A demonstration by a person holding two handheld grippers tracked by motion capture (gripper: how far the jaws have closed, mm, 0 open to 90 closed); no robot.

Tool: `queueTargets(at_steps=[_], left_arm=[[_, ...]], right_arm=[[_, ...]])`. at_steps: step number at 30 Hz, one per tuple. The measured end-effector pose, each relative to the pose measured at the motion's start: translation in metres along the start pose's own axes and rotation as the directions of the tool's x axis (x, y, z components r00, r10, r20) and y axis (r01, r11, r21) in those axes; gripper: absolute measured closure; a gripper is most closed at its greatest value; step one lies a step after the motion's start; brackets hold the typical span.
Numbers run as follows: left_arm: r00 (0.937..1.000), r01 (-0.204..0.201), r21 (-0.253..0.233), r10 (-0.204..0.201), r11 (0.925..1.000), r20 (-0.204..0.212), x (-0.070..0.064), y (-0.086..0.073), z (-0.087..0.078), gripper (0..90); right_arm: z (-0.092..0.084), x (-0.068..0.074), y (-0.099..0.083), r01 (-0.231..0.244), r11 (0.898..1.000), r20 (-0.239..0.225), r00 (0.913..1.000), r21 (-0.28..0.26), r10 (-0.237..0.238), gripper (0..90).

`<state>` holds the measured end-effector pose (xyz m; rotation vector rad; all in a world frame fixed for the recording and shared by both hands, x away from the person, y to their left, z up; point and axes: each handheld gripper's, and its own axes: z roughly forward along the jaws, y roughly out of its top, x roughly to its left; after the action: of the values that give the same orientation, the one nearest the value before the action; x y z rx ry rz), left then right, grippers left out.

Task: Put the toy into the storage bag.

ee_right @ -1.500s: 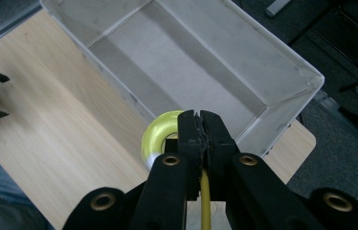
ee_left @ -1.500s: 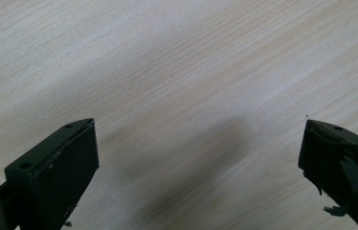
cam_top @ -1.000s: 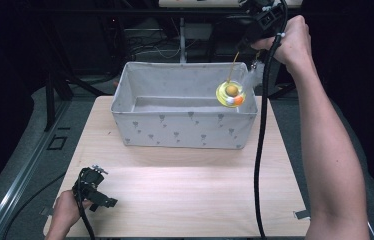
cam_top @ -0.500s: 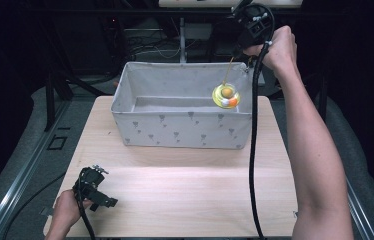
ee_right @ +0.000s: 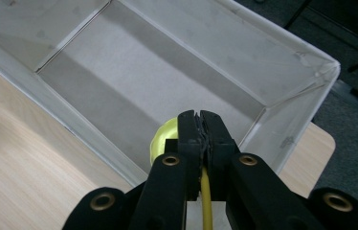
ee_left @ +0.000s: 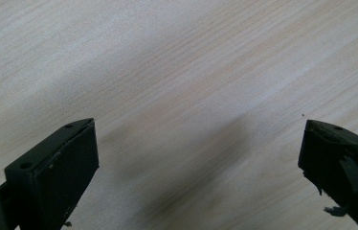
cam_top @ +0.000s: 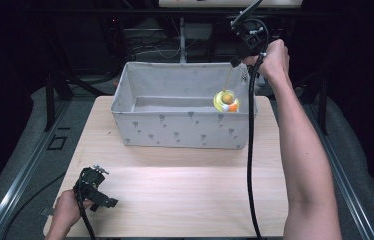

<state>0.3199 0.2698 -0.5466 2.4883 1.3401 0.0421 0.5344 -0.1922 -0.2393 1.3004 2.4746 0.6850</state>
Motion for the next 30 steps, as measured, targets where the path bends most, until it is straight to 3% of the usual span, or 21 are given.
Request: queueTargets(at_steps=[13,22,30], left_arm=[[1.0,-0.006,0.004,0.006,1.0,0.0,-0.001,0.0,0.001,0.3],[0.9999,-0.01,0.007,0.01,0.9999,0.002,-0.002,0.0,0.001,0.3],[0.9999,-0.012,0.01,0.012,0.9999,0.002,-0.002,0.0,0.002,0.3]], right_arm=[[0.032,-0.004,-0.009,0.019,0.999,-0.011,0.9998,0.039,-0.019,88.3],[0.058,-0.009,-0.017,0.004,0.999,-0.035,0.9994,0.049,-0.003,88.2],[0.075,-0.013,-0.025,-0.002,0.997,-0.023,0.9997,0.083,0.004,88.2]])
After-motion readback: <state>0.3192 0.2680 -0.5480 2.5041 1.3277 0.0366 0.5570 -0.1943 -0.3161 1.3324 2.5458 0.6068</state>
